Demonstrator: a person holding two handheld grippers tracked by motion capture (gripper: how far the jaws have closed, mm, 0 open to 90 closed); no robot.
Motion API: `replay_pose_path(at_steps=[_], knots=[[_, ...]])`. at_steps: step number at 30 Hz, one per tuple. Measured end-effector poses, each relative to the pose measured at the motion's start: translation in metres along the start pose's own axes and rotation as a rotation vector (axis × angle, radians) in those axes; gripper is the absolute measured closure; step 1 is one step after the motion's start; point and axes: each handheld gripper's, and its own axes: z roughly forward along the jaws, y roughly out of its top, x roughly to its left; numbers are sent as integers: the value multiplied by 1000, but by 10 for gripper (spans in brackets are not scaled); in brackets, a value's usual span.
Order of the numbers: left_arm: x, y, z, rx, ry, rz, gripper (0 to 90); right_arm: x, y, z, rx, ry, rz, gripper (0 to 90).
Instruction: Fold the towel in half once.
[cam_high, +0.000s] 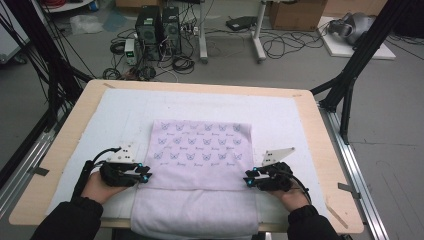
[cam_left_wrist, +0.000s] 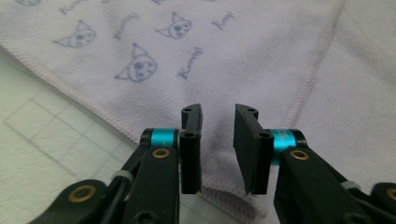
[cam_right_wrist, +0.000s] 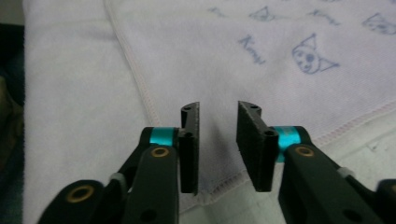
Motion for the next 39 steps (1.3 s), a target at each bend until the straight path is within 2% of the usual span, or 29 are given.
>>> replay_pose_path(at_steps=[3,4,7,9,11,13,15,19,26,29,32,35,39], knots=[[0,-1,7,22,0,0,660,1,-2,10,39,-5,-8,646],[0,-2,9,27,3,6,665,2,-2,11,30,-16,-16,664],[-1,-1,11,24,5,14,791,3,0,12,39,-33,-39,789],[-1,0,12,25,1,14,834,3,2,13,48,-33,-49,851],[0,0,12,21,-1,2,853,4,4,13,58,-33,-55,868],[-1,0,11,21,5,7,861,4,6,11,53,-35,-57,873],[-1,1,8,14,5,7,863,4,9,7,26,-28,-53,873],[2,6,-1,-28,2,-2,863,2,15,-3,-22,-26,-48,873],[1,12,-11,-63,2,-4,863,2,22,-9,-43,-15,-47,874],[2,11,-15,-65,5,-1,863,5,22,-12,-54,-10,-49,874],[3,9,-14,-56,7,-15,859,5,21,-16,-81,-7,-33,874],[5,6,-11,-49,3,-31,856,4,22,-15,-81,-8,-36,874],[5,4,-8,-35,0,-29,862,5,21,-14,-75,-5,-35,874]])
